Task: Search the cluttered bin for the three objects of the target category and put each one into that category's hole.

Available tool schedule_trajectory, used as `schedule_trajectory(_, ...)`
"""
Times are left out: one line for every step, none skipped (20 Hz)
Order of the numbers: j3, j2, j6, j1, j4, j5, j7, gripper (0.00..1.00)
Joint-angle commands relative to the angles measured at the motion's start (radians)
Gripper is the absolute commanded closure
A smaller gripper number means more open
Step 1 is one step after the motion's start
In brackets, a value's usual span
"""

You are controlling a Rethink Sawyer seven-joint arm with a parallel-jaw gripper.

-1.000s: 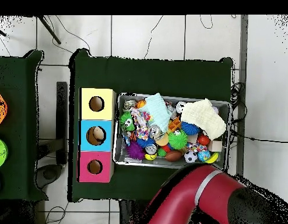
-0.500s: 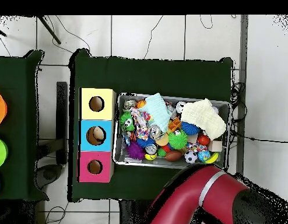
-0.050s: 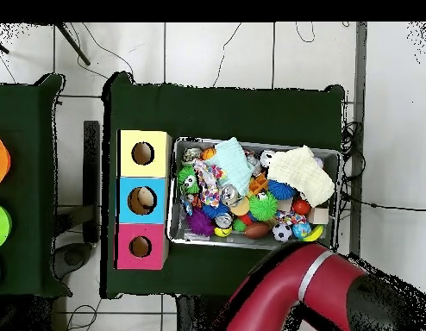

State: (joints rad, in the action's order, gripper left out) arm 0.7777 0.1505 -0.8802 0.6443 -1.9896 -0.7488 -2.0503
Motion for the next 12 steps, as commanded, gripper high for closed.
schedule_trajectory(-0.273,0.188,0.061,0.026,0.076,0.005,-0.096,0.0)
schedule_trajectory(-0.271,0.196,0.059,0.028,0.081,0.01,-0.097,0.0)
schedule_trajectory(-0.269,0.203,0.056,0.031,0.087,0.012,-0.097,0.0)
schedule_trajectory(-0.269,0.211,0.054,0.034,0.095,0.015,-0.098,0.0)
schedule_trajectory(-0.268,0.222,0.053,0.04,0.105,0.015,-0.099,0.0)
schedule_trajectory(-0.267,0.233,0.048,0.045,0.115,0.018,-0.099,0.0)
schedule_trajectory(-0.266,0.242,0.048,0.05,0.126,0.019,-0.099,0.0)
schedule_trajectory(-0.266,0.249,0.047,0.055,0.136,0.019,-0.1,0.0)
schedule_trajectory(-0.266,0.257,0.046,0.061,0.145,0.02,-0.1,0.0)
schedule_trajectory(-0.267,0.264,0.048,0.066,0.156,0.02,-0.101,0.0)
schedule_trajectory(-0.268,0.272,0.054,0.077,0.17,0.013,-0.104,0.0)
schedule_trajectory(-0.27,0.277,0.065,0.084,0.183,0.008,-0.107,0.0)
